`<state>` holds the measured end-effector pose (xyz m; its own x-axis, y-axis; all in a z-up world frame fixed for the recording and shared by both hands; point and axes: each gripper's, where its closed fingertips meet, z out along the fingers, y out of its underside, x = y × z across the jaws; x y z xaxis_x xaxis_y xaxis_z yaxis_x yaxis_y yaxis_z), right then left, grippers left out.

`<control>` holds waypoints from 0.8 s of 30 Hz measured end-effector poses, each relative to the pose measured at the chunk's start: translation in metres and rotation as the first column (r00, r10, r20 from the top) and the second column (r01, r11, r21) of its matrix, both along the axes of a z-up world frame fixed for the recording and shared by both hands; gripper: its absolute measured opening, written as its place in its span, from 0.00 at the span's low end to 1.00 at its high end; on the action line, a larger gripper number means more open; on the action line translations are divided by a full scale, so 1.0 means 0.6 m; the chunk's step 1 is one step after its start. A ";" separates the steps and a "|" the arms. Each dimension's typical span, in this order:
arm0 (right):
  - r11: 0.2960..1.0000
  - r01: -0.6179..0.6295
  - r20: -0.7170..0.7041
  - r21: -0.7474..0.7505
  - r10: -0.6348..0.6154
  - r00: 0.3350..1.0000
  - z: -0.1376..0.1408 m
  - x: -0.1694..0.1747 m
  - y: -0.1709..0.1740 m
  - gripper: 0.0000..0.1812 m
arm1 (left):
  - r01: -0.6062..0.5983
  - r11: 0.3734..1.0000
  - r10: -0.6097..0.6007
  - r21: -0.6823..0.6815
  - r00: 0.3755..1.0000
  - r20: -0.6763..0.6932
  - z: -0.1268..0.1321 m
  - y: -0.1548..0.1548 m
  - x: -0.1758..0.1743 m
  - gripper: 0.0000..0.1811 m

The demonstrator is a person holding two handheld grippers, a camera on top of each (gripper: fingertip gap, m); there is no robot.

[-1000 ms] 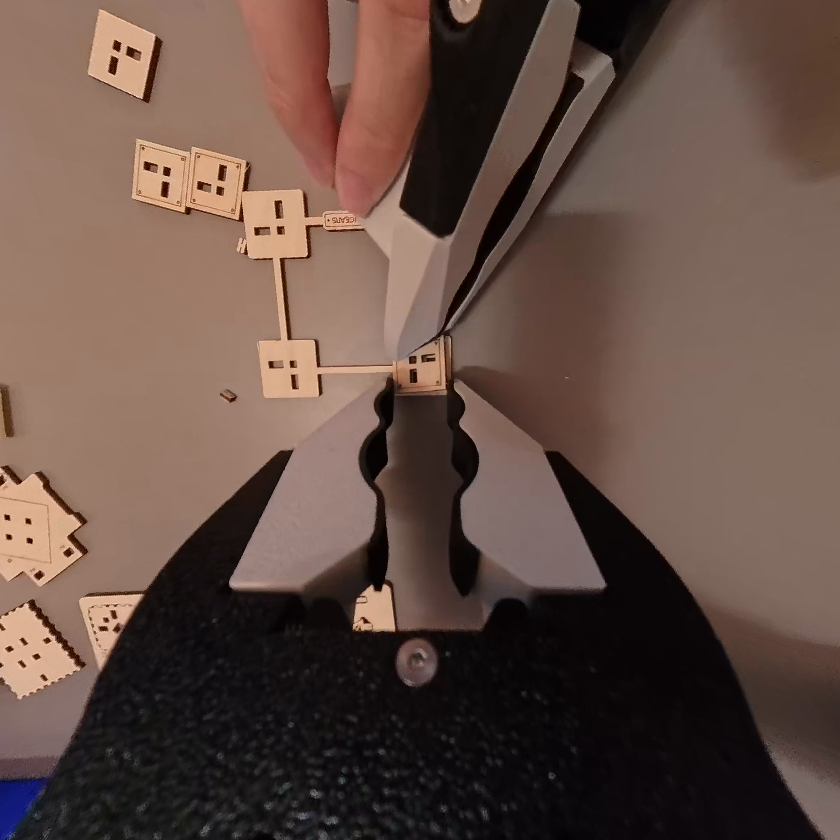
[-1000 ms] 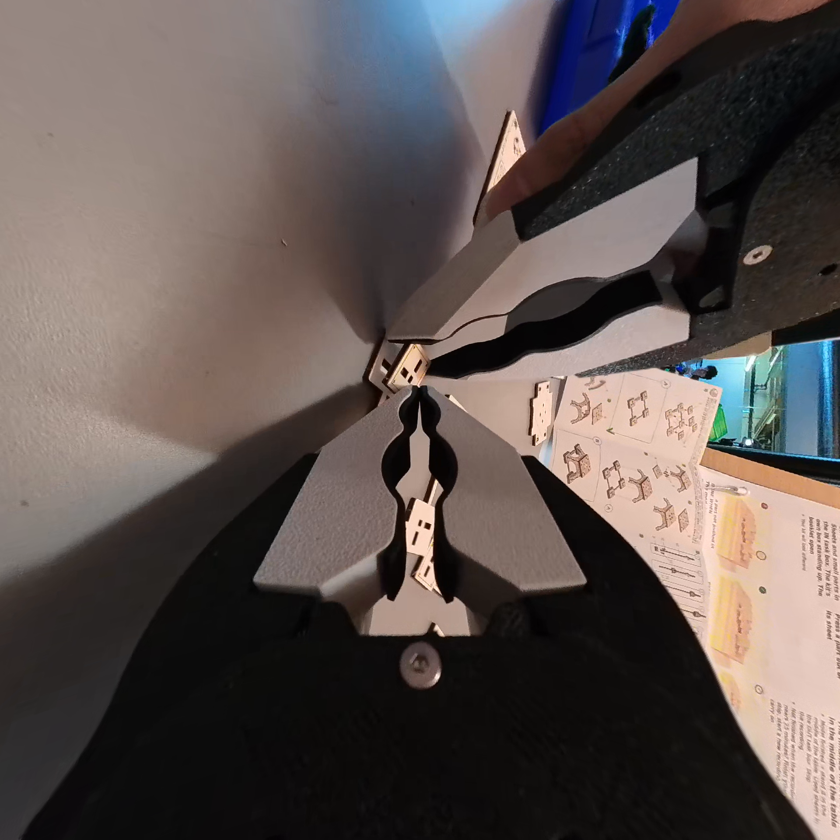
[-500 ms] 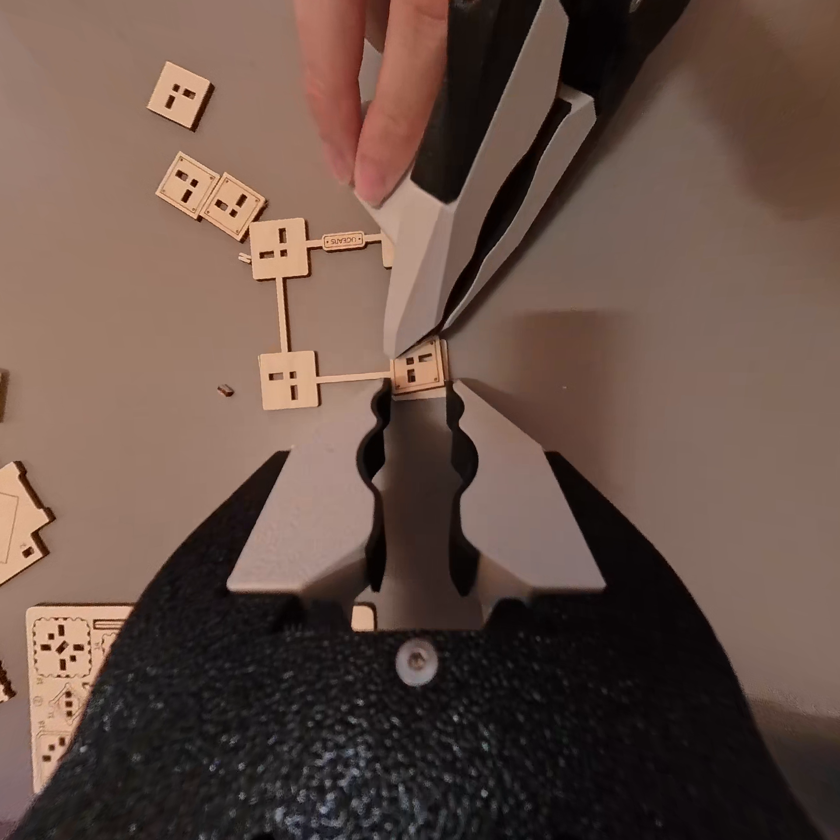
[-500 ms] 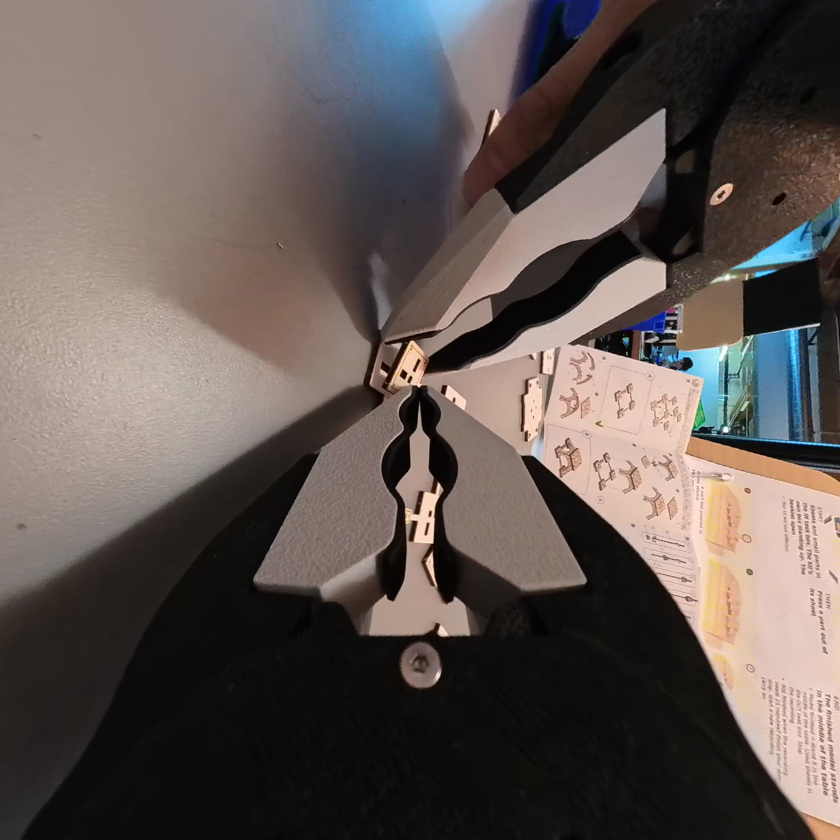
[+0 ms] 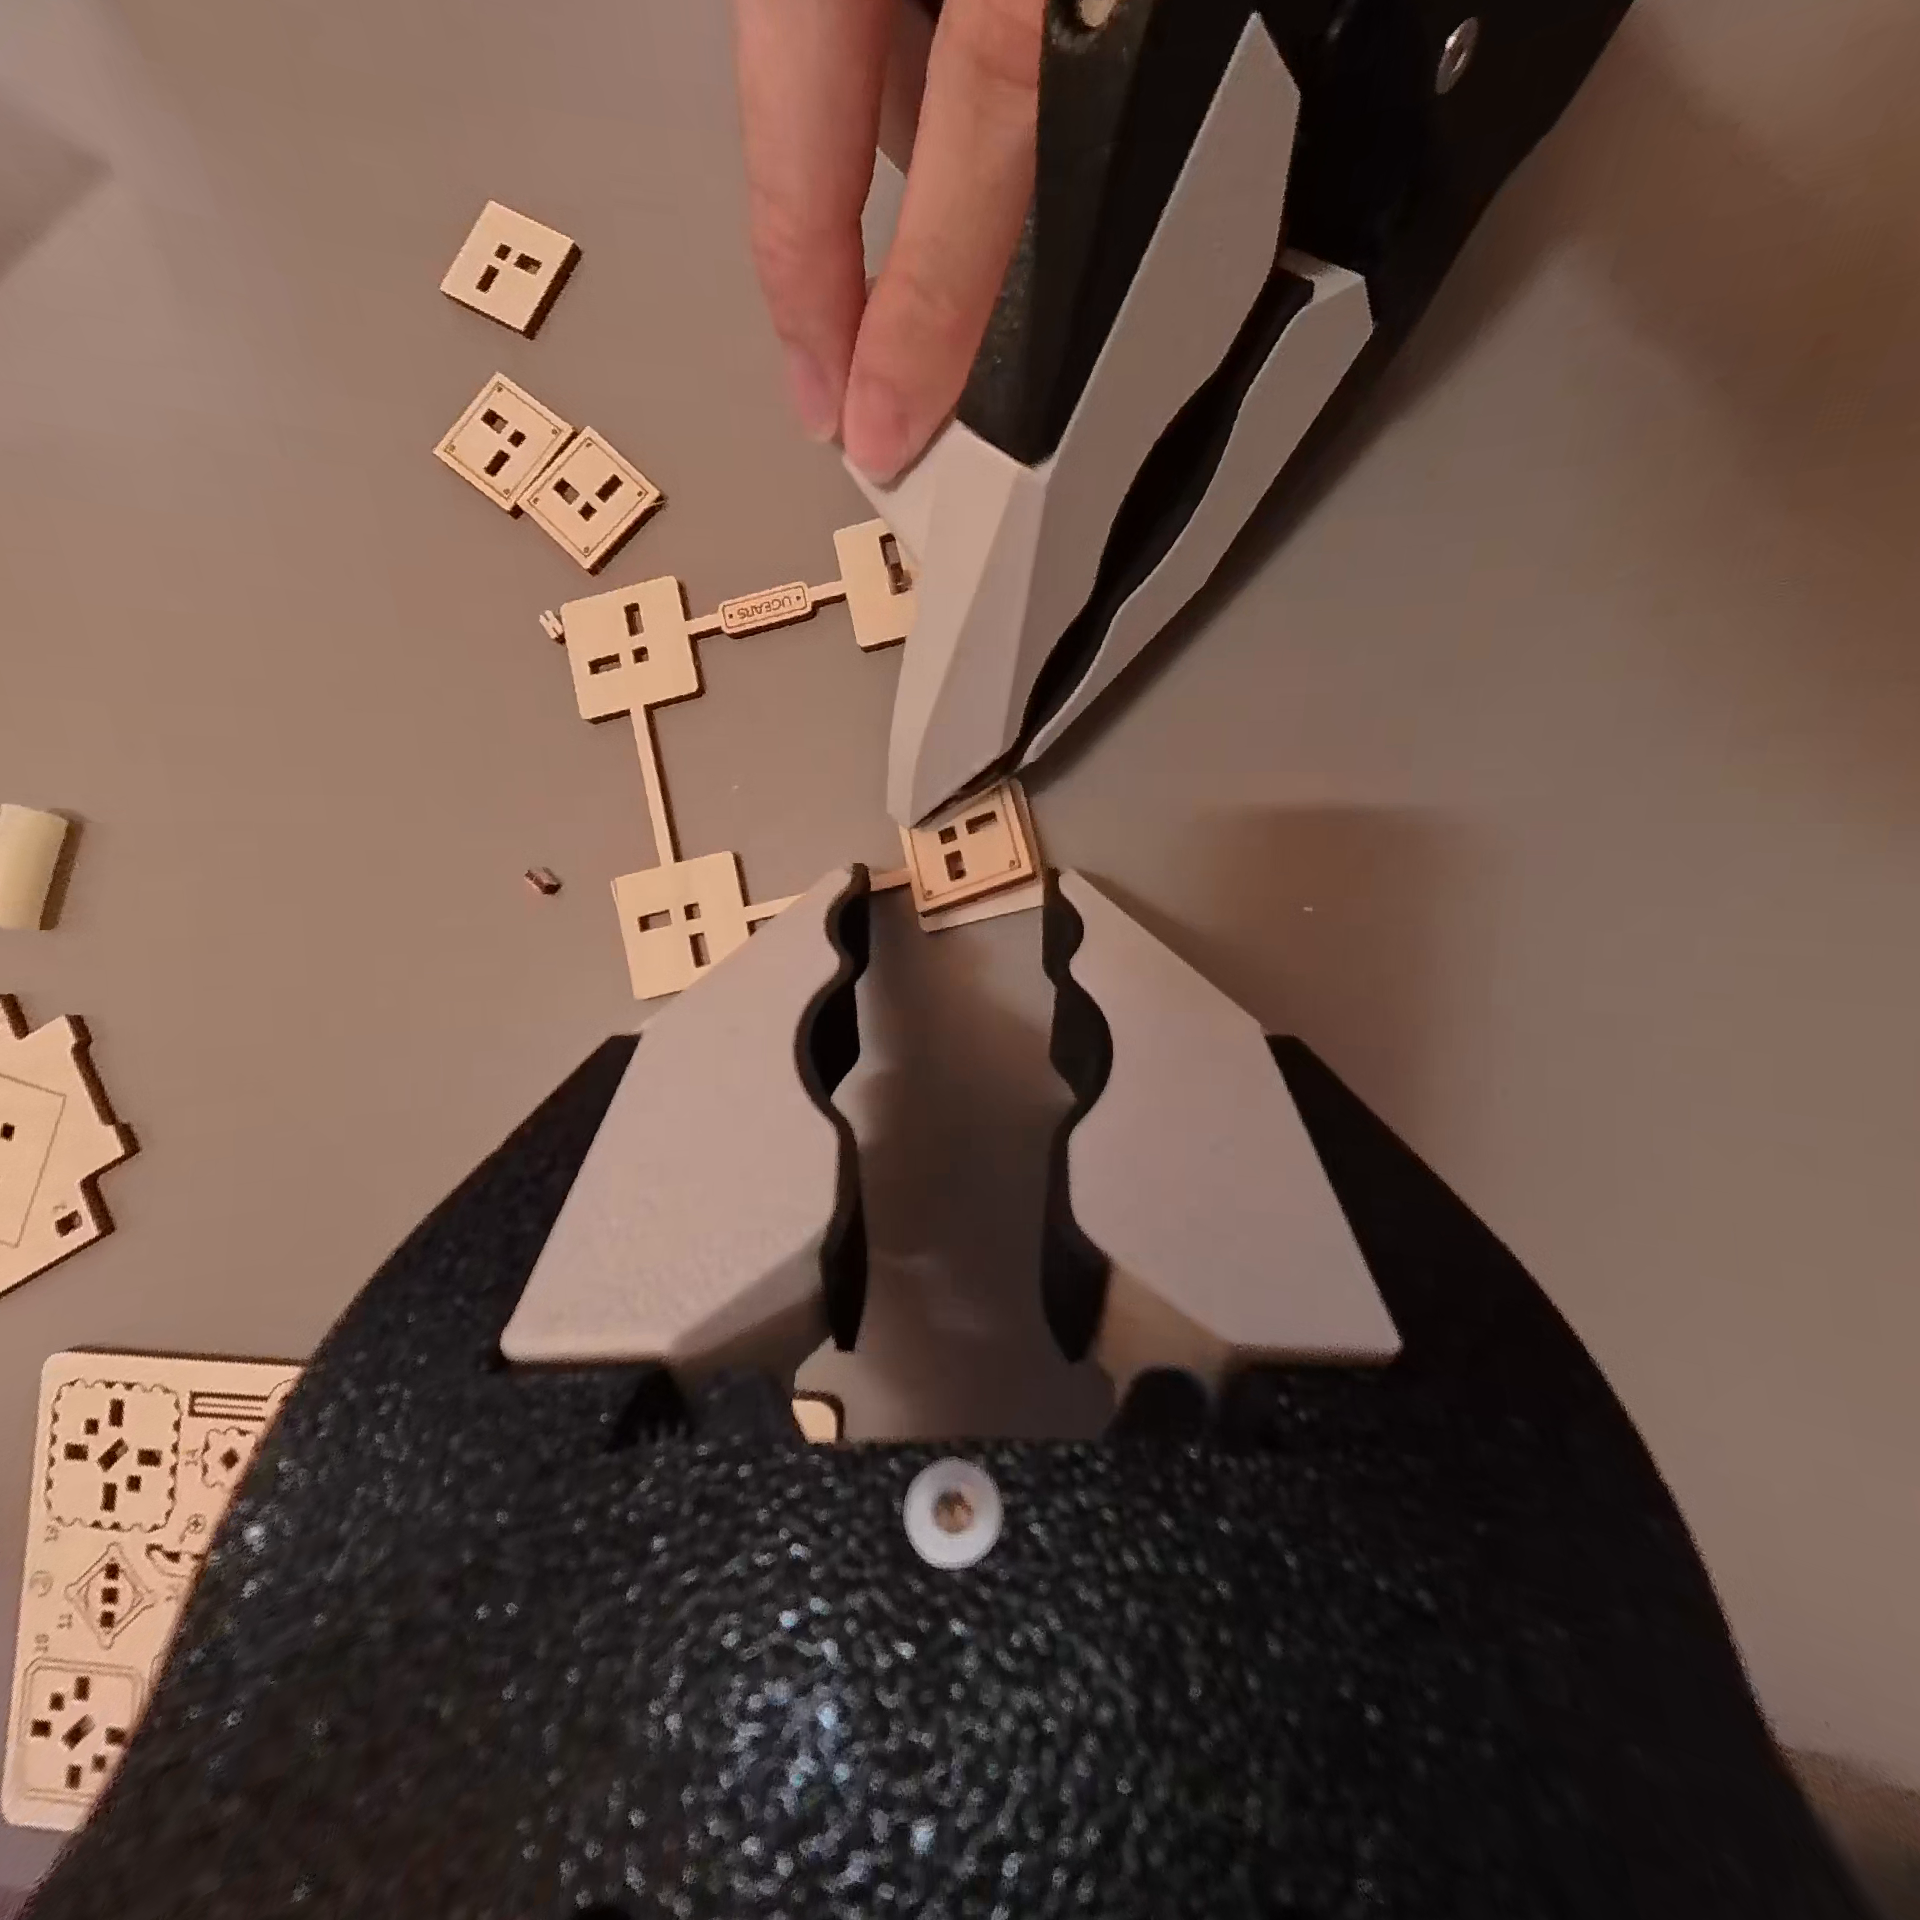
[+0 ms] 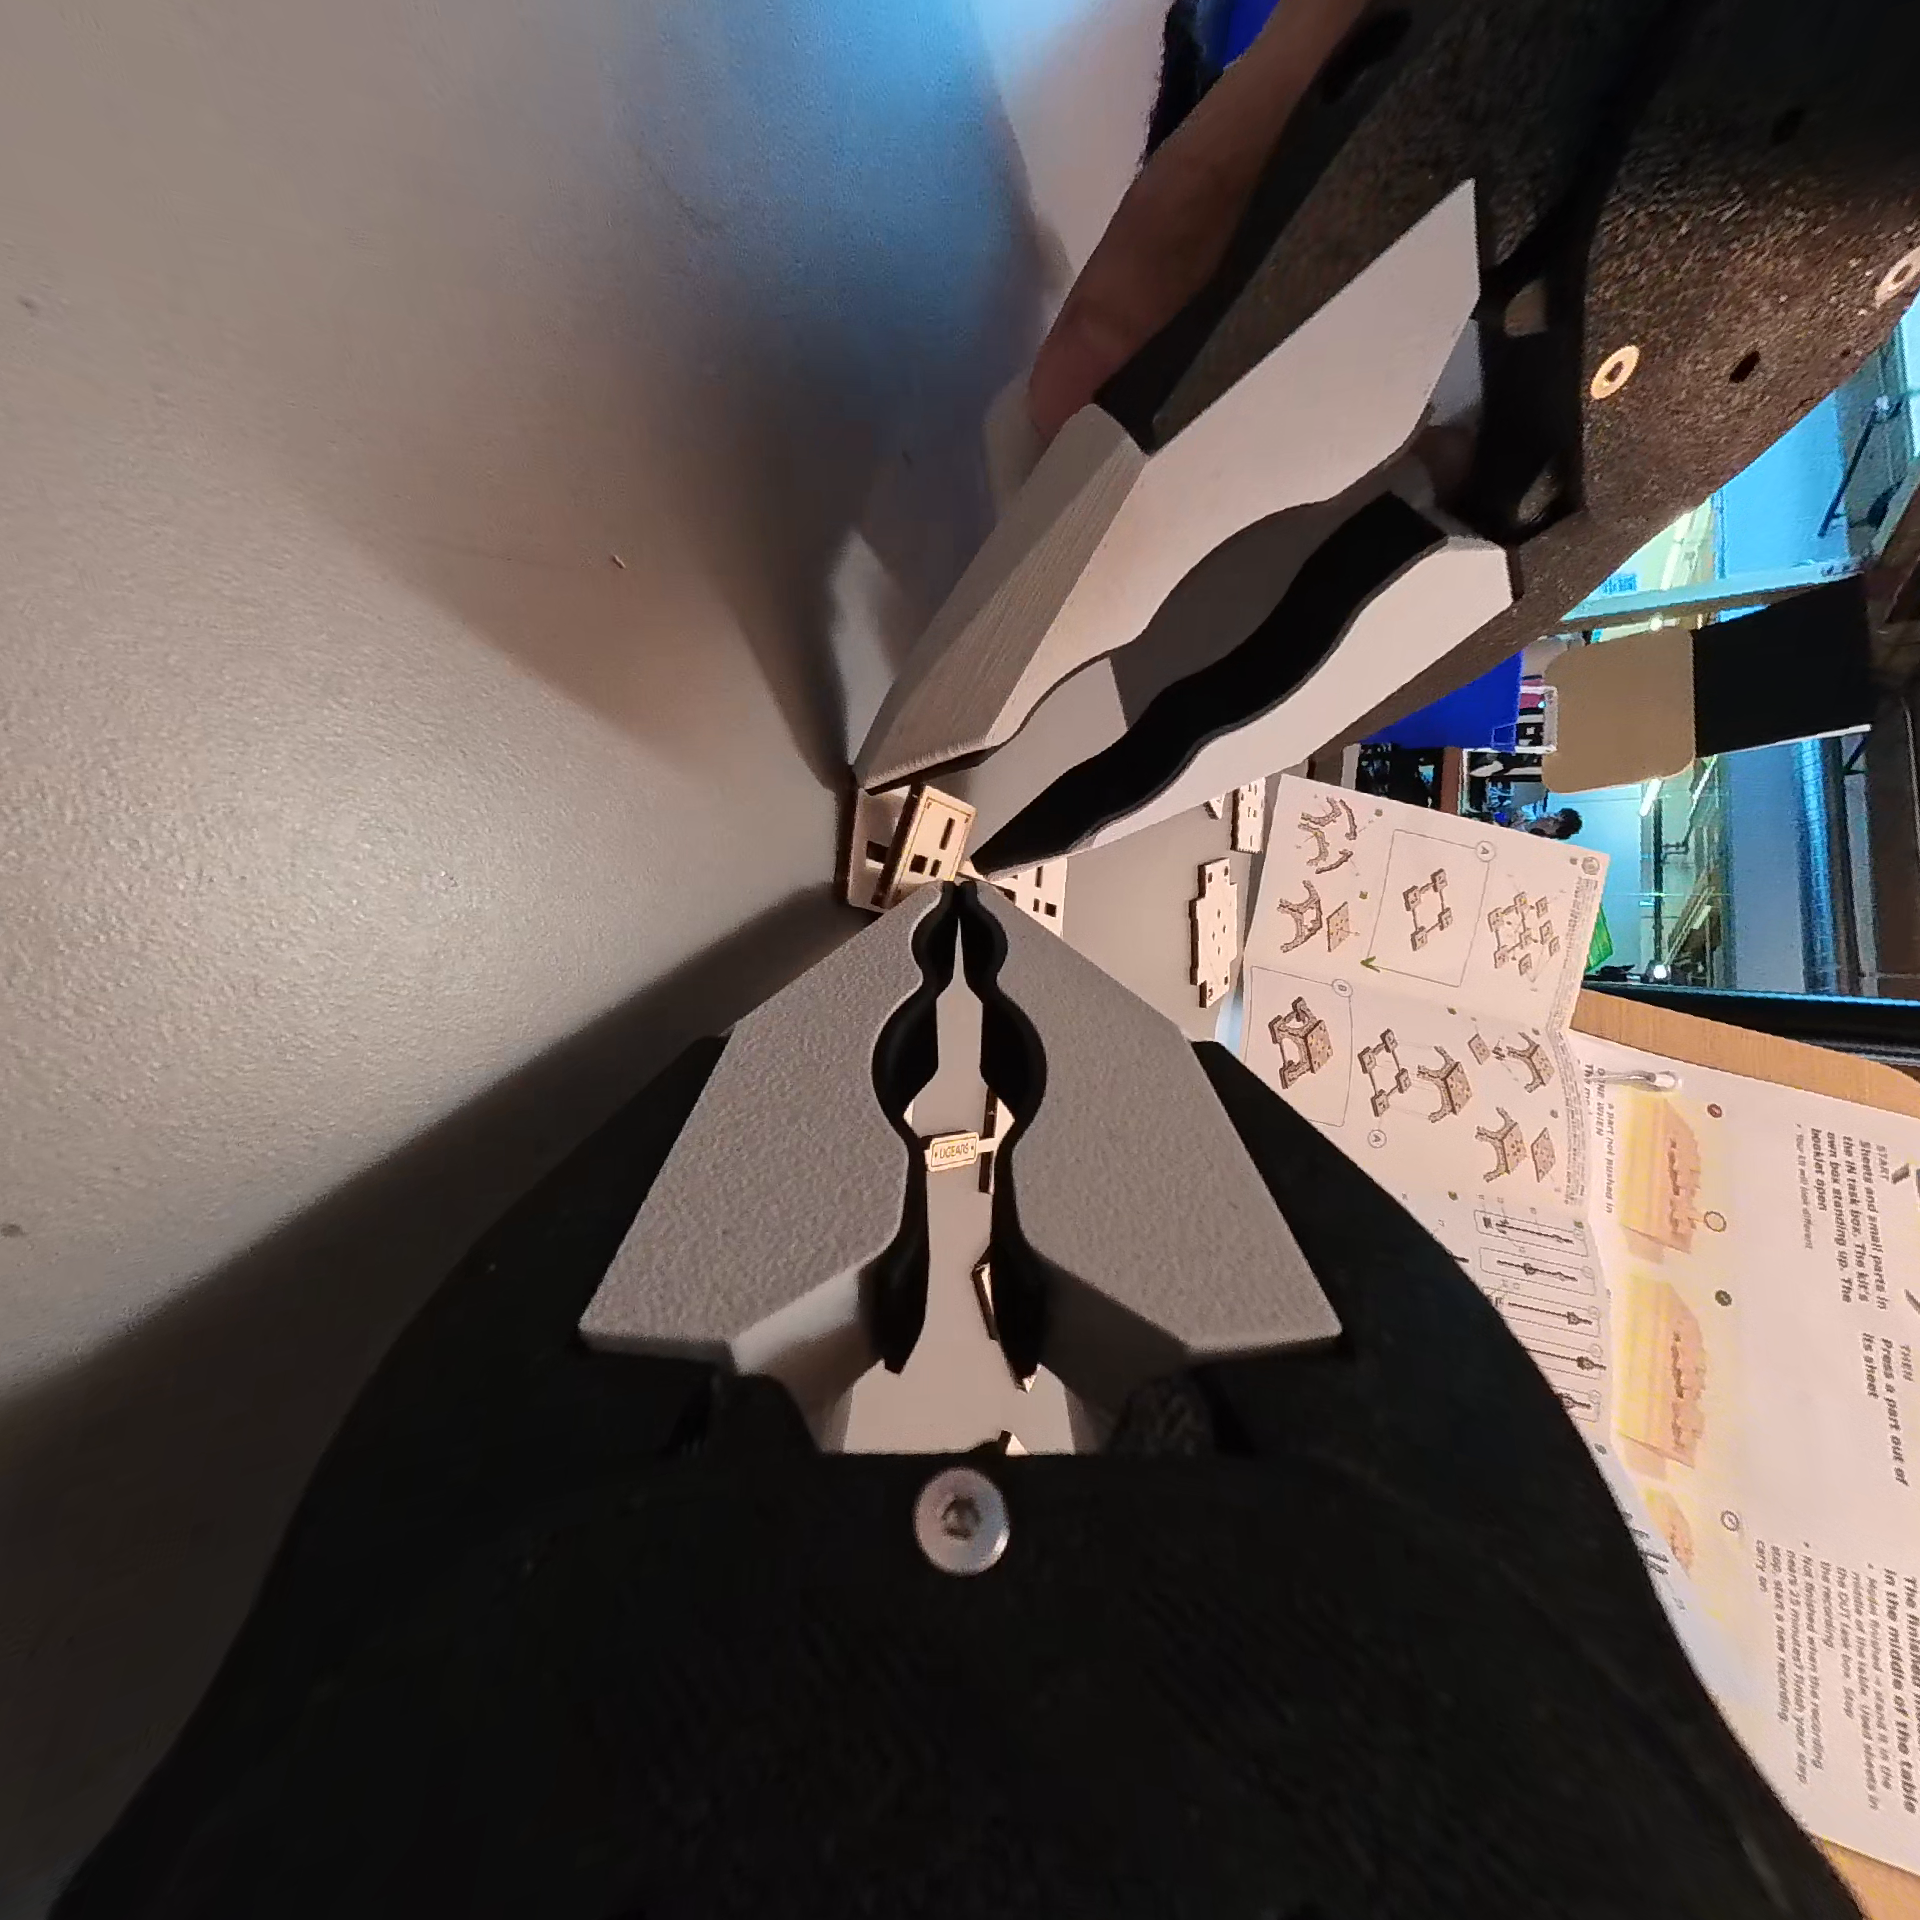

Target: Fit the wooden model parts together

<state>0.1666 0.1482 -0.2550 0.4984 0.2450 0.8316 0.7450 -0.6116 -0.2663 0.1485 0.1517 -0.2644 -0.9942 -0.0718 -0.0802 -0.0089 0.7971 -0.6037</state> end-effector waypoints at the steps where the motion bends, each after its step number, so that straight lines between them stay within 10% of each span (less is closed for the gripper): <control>1: 1.000 -0.001 0.000 -0.001 0.001 1.000 0.000 -0.002 0.001 0.00 | 0.005 1.000 -0.005 -0.001 1.000 -0.005 0.000 0.000 -0.002 0.18; 24: 0.999 -0.003 0.039 0.039 0.002 0.999 0.013 -0.032 -0.019 0.00 | -0.167 0.967 0.180 -0.194 0.982 0.056 0.064 0.015 0.028 0.14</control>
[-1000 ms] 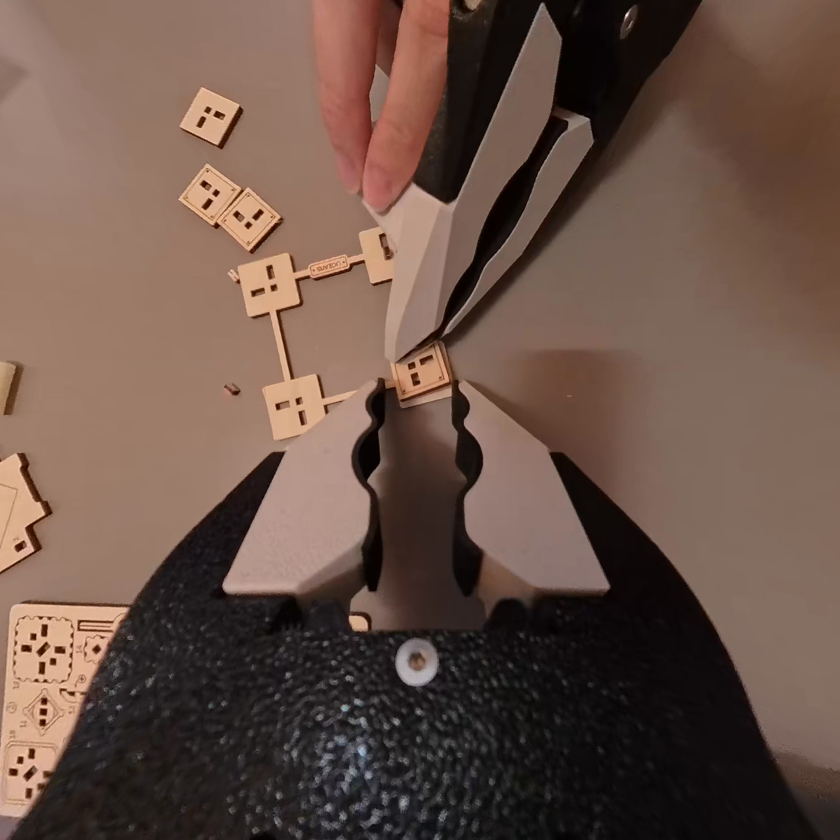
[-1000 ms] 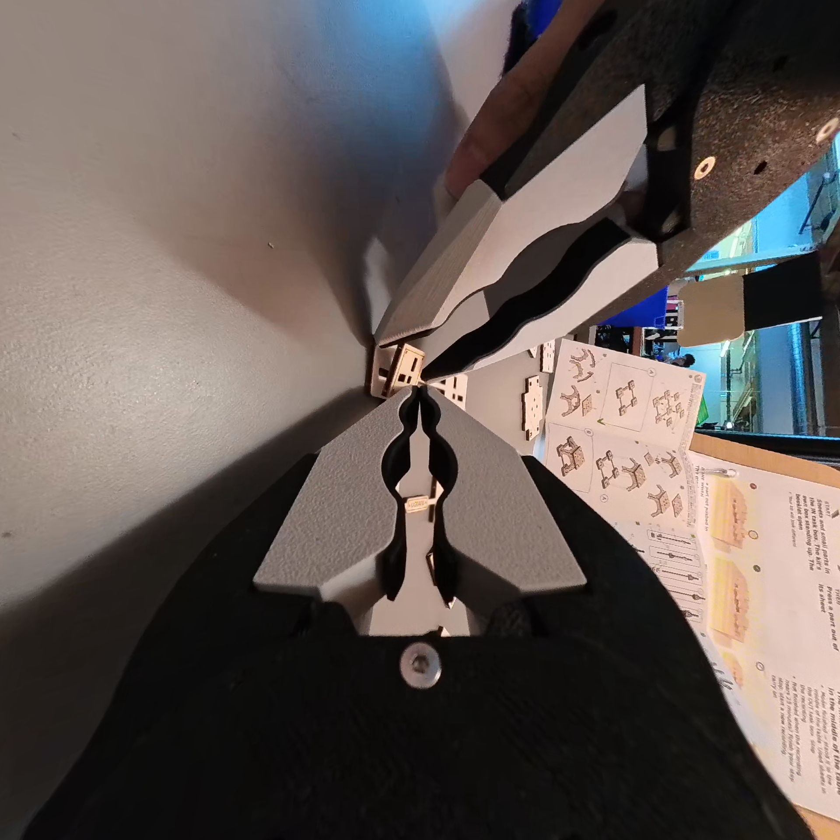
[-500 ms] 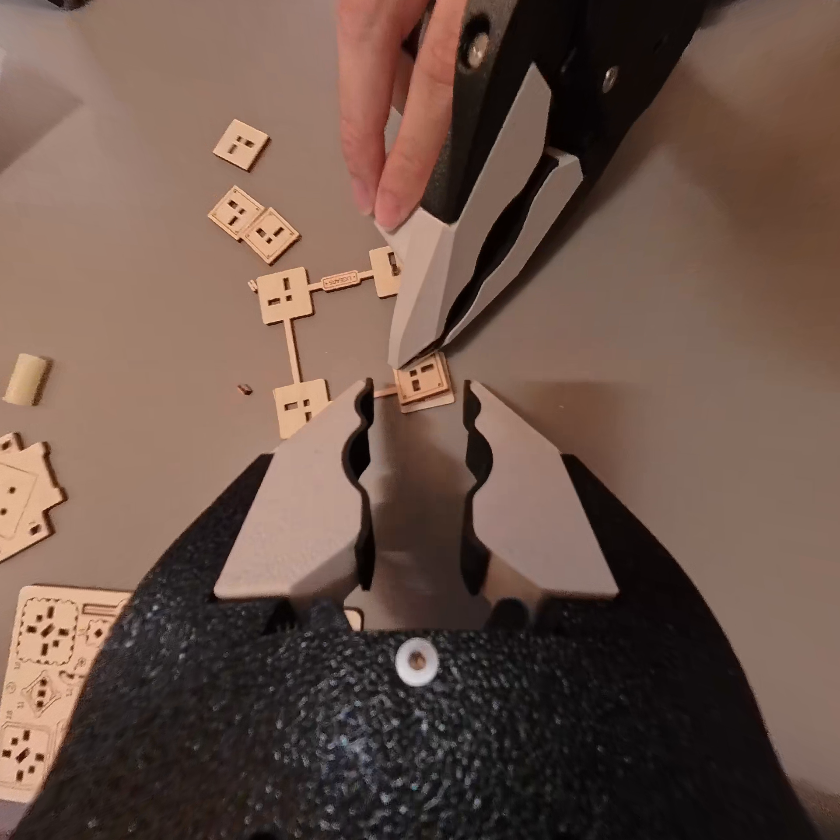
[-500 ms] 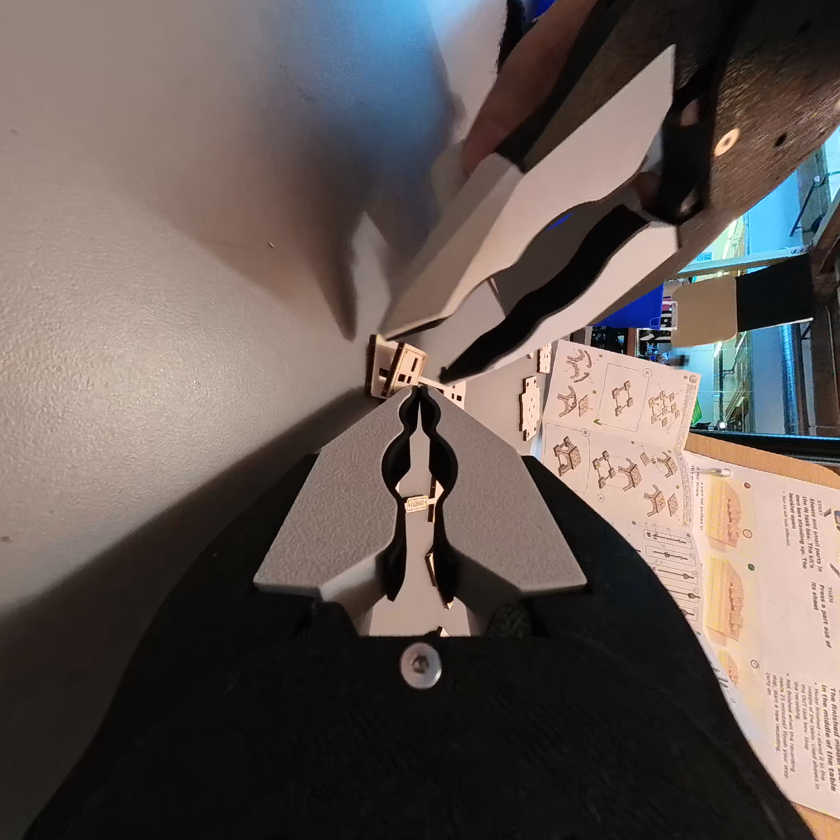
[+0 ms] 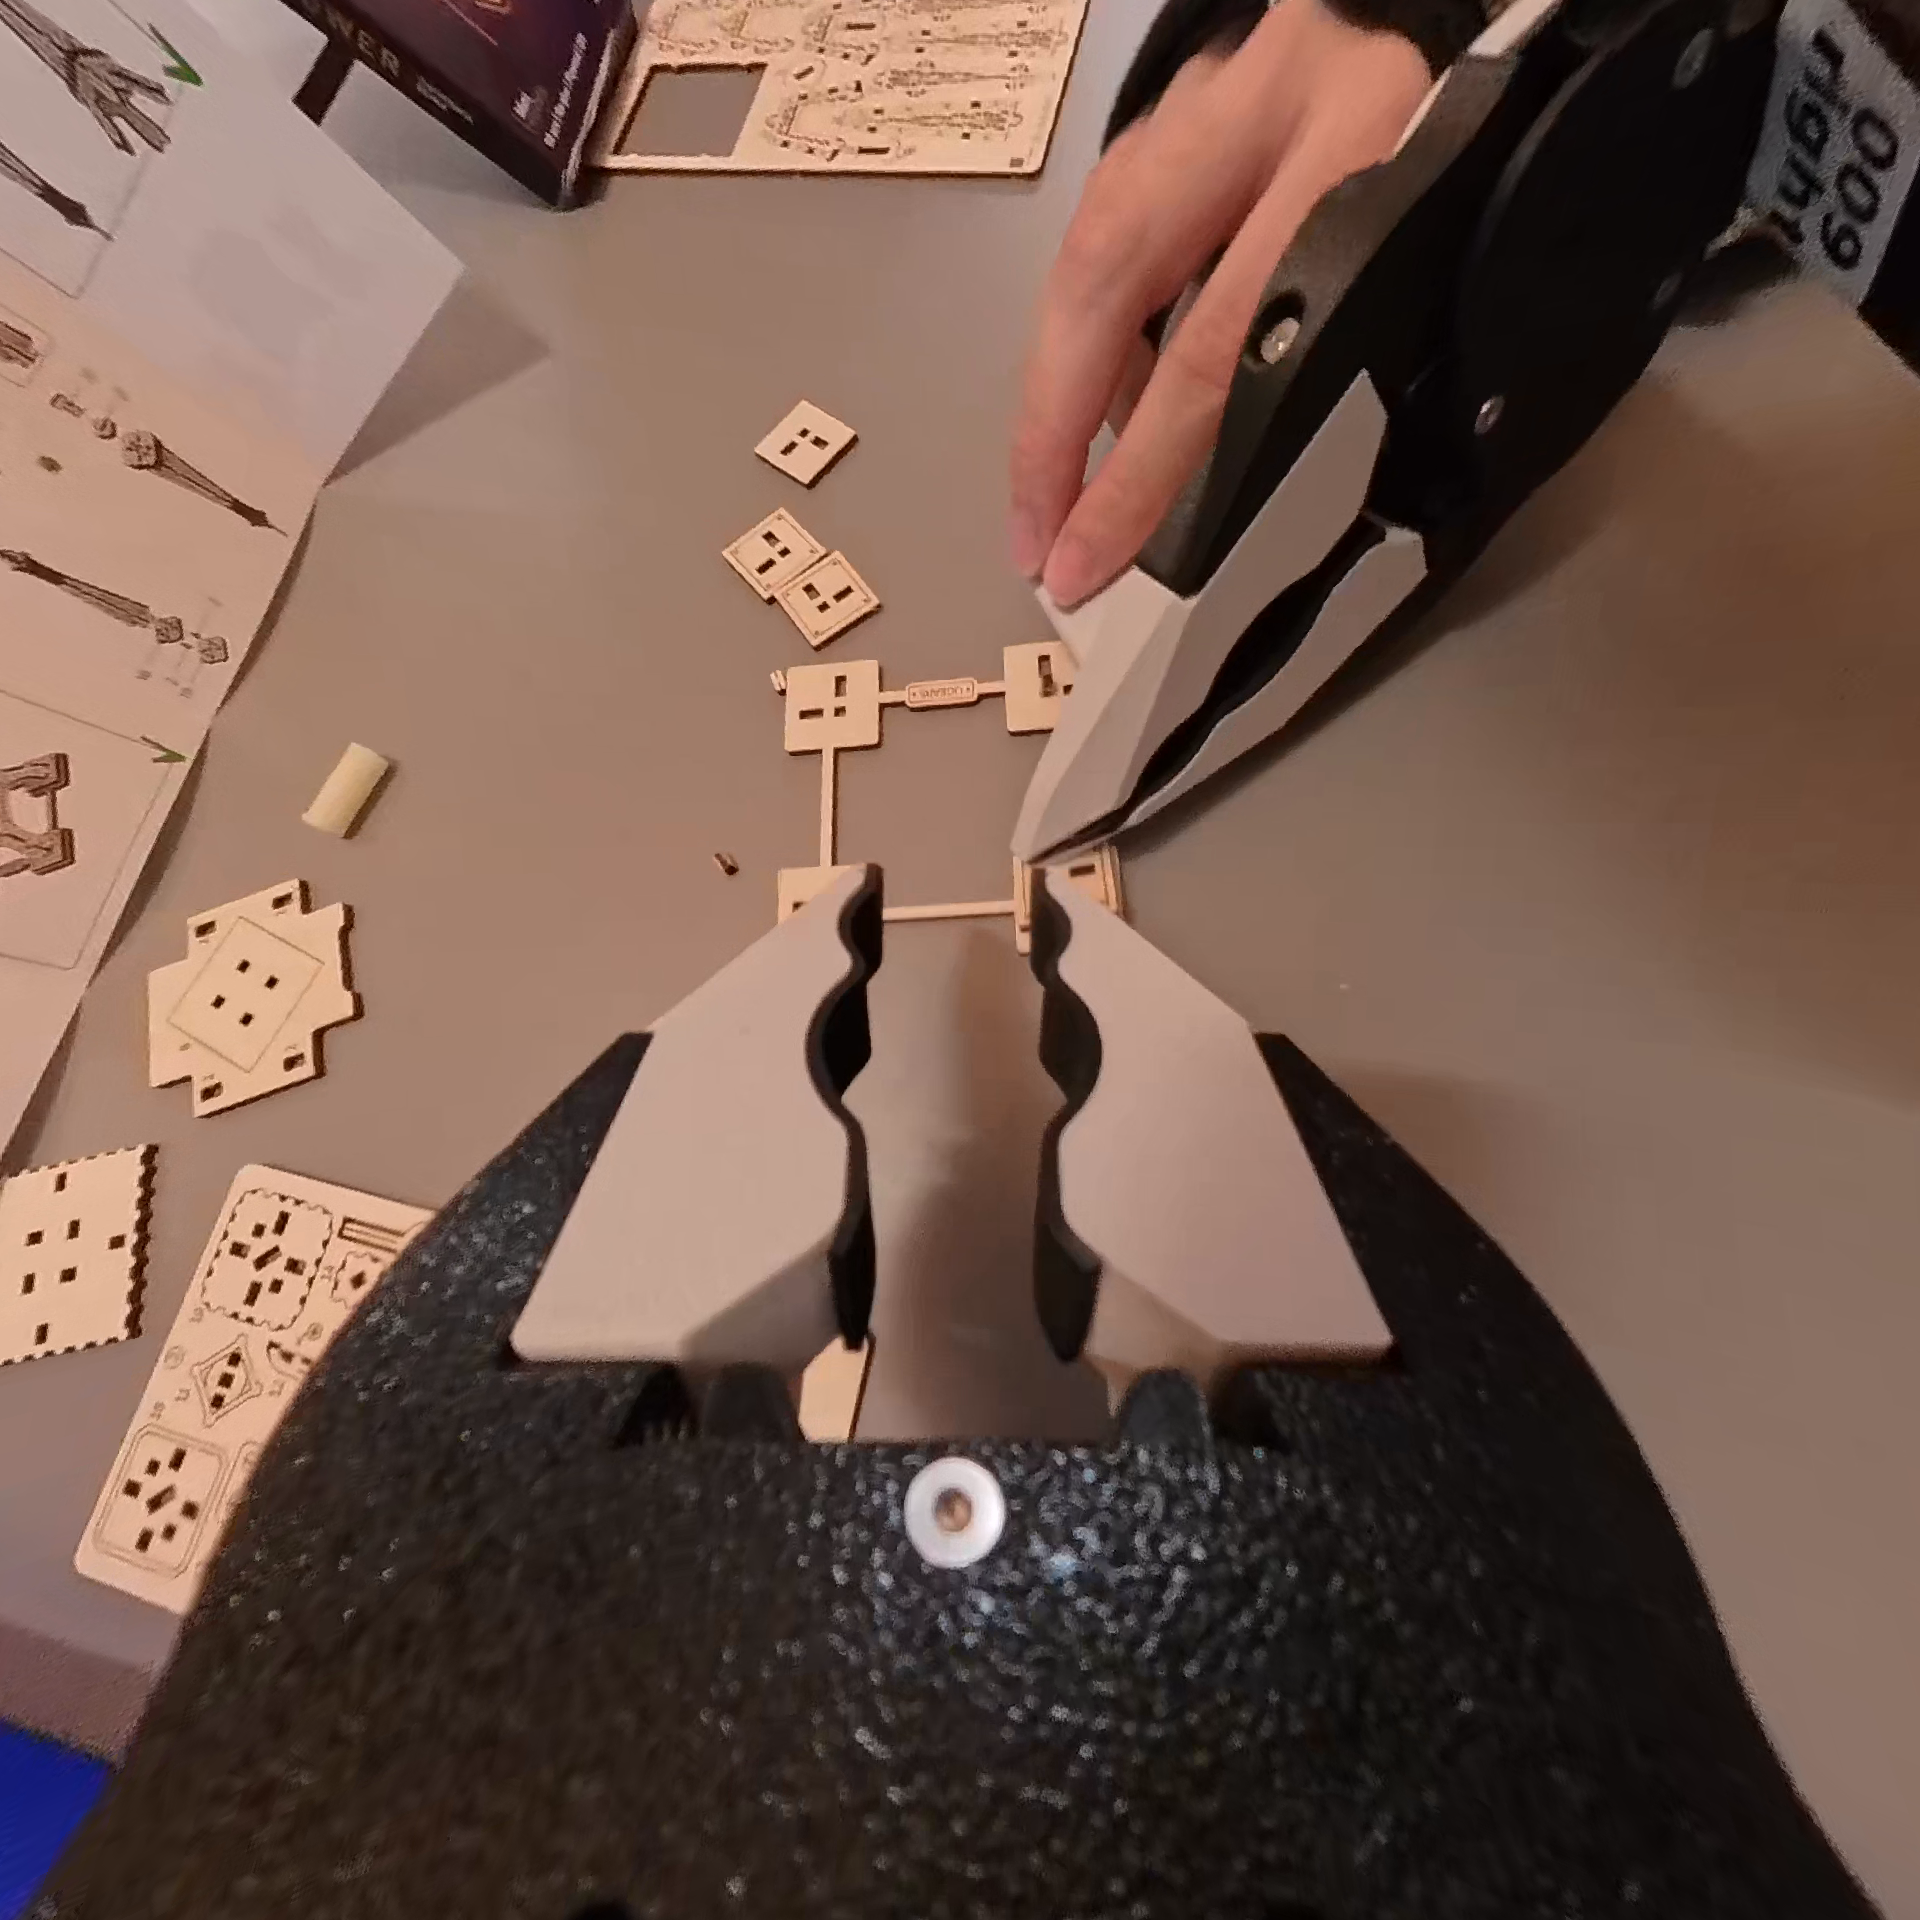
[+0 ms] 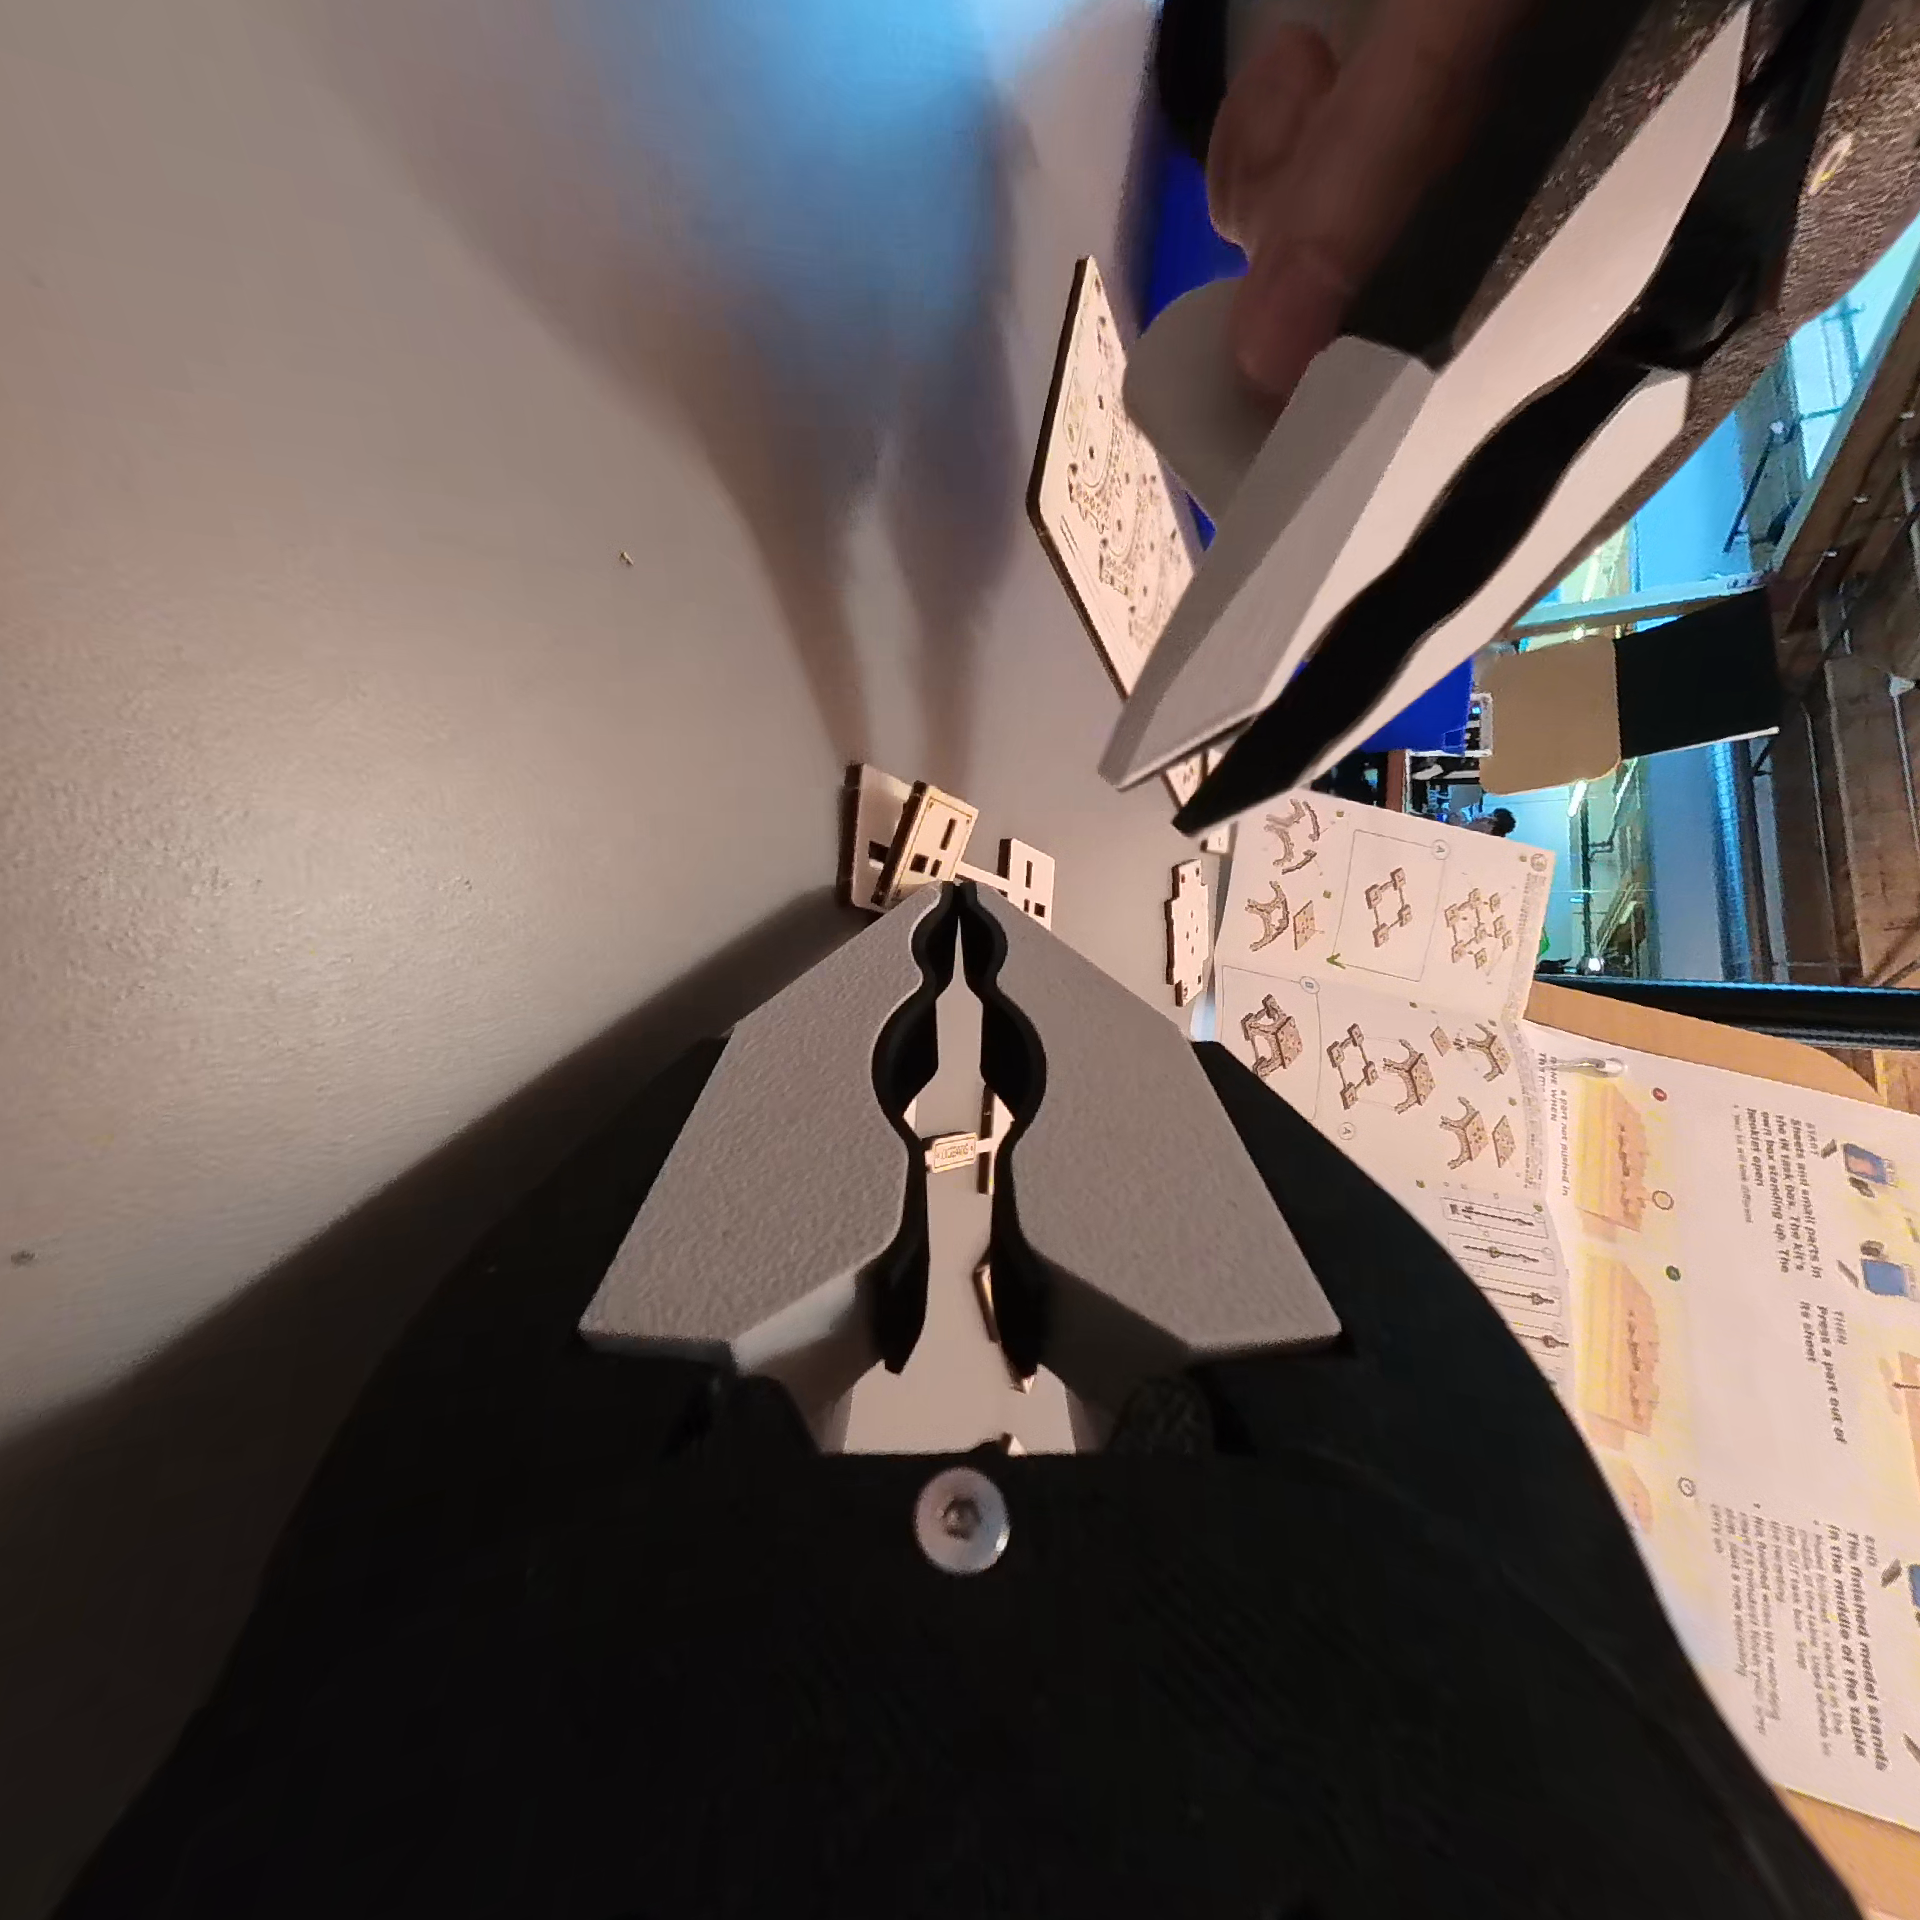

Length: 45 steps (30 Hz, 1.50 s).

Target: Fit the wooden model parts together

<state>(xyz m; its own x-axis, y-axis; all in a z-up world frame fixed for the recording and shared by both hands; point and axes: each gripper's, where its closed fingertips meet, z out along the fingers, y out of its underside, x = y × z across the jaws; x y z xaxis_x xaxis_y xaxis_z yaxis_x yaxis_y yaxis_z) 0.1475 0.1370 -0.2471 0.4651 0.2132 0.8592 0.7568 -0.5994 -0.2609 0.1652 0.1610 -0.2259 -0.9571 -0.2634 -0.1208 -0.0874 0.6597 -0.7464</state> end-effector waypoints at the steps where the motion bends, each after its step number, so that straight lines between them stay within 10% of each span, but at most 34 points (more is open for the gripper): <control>1: 1.000 0.002 -0.001 0.009 -0.002 1.000 0.002 -0.001 -0.003 0.00 | -0.003 1.000 0.003 -0.008 1.000 -0.002 0.001 -0.002 0.001 0.13; 45: 0.996 0.003 -0.075 0.091 0.003 0.997 0.011 -0.011 -0.021 0.00 | -0.028 0.999 0.028 -0.014 1.000 0.005 -0.008 0.022 0.009 0.10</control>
